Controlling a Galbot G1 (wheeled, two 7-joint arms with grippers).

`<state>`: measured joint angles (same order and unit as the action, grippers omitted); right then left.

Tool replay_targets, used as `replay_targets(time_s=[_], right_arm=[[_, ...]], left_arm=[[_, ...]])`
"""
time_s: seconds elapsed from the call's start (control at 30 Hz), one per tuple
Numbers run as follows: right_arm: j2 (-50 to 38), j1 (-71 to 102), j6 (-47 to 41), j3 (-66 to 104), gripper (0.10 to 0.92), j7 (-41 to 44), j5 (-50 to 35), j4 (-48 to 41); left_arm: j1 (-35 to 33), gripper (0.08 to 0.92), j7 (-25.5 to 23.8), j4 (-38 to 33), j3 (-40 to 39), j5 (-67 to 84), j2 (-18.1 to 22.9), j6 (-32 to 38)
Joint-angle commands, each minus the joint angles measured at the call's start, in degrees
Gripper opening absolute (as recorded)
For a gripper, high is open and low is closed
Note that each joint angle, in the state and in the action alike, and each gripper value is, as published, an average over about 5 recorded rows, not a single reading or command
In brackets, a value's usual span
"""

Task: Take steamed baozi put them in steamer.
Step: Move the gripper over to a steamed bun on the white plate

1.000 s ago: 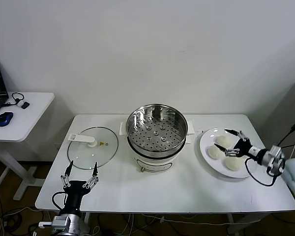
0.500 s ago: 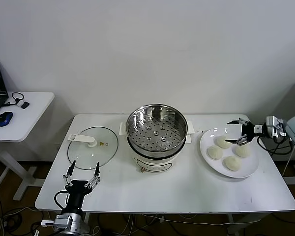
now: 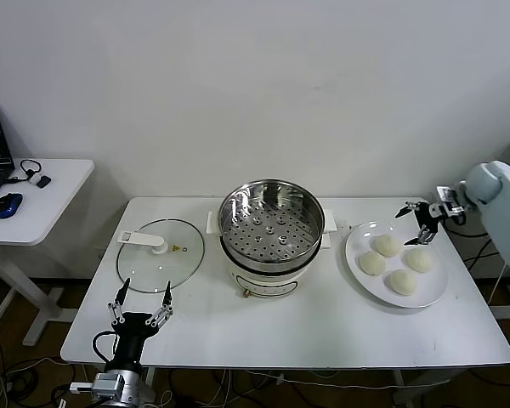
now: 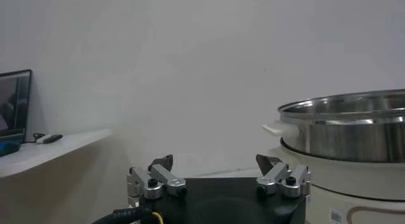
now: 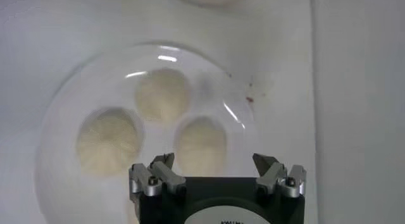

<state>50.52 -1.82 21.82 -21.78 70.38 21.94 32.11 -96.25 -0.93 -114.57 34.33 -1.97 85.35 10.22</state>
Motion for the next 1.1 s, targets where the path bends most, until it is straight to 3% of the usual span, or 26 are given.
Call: replay_targets(time_s=[0.03,1.1], right_arm=[[8.6,-3.5,2.8,1.9,0.823,0.0,14.5,-9.0],[14.2,0.3,4.2,16.6,0.823,-5.4,30.5,-16.4]], left_arm=[[-0.1,0.823,0.0,-0.1,0.2,0.1,0.0,-0.1],[-0.8,0.823,0.2,0.1,0.2,0.1,0.2,0.2]])
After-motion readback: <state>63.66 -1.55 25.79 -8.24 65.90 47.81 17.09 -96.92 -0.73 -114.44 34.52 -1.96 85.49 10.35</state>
